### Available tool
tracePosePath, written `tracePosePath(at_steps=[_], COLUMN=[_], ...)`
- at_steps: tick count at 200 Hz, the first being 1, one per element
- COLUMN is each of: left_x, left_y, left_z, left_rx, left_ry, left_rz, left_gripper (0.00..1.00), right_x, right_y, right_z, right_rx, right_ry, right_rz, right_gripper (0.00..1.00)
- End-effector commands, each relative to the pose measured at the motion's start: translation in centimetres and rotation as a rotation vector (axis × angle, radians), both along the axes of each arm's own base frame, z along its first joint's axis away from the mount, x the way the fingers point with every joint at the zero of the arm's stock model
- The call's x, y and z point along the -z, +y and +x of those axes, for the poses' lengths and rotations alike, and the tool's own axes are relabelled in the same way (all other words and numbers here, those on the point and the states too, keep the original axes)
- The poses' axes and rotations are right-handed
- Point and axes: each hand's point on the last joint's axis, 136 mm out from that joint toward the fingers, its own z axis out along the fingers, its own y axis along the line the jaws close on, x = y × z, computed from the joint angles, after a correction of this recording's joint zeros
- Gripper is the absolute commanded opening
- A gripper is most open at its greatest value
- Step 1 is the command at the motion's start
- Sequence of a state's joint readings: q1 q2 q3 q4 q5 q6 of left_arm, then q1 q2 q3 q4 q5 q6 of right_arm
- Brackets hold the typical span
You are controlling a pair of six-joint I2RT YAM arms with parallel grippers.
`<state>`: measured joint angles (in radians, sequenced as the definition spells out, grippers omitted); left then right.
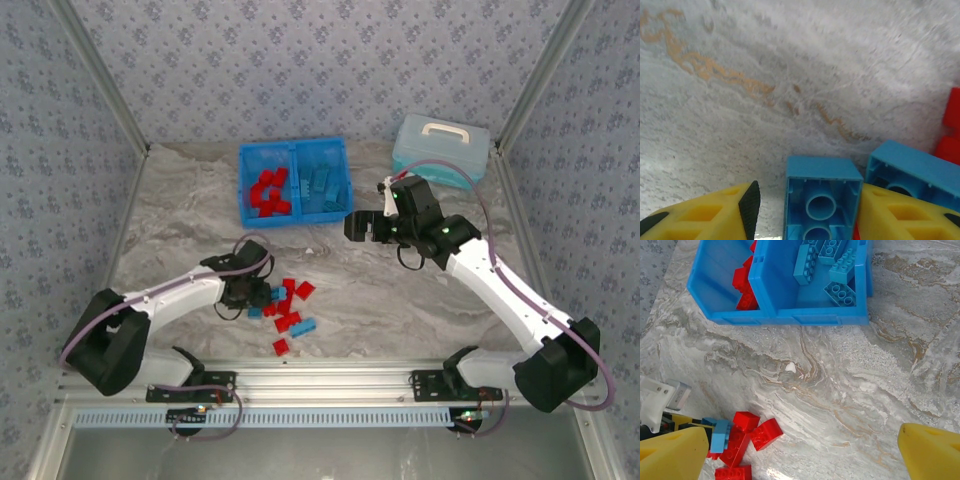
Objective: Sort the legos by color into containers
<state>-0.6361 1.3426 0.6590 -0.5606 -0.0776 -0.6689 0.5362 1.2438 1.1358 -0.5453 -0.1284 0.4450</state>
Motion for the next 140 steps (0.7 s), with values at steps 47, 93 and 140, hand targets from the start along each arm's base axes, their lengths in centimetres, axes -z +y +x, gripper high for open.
tracePosePath(at_steps=[47, 93, 140], left_x=[0.0, -8.4, -20.2], left_y=[0.8, -1.3, -7.5], left_z=[-0.8, 3.2, 12.1], left_rx=[-0.054, -0.058, 0.037], left_ry=[-0.005, -0.222, -0.512], left_rz=[-0.002, -0.133, -0.280], left_gripper=[0.35, 0.30, 0.30], right_x=[-1.2, -1.9, -2.7], right_y=[0.1, -0.4, -0.6], right_z=[0.1, -0.3, -0.5], right_rx=[-0.005, 0.006, 0.017], right_ry=[-0.017, -0.032, -0.047], right_rz=[0.025, 0.021, 0.038], right_gripper=[1.00, 1.00, 1.00])
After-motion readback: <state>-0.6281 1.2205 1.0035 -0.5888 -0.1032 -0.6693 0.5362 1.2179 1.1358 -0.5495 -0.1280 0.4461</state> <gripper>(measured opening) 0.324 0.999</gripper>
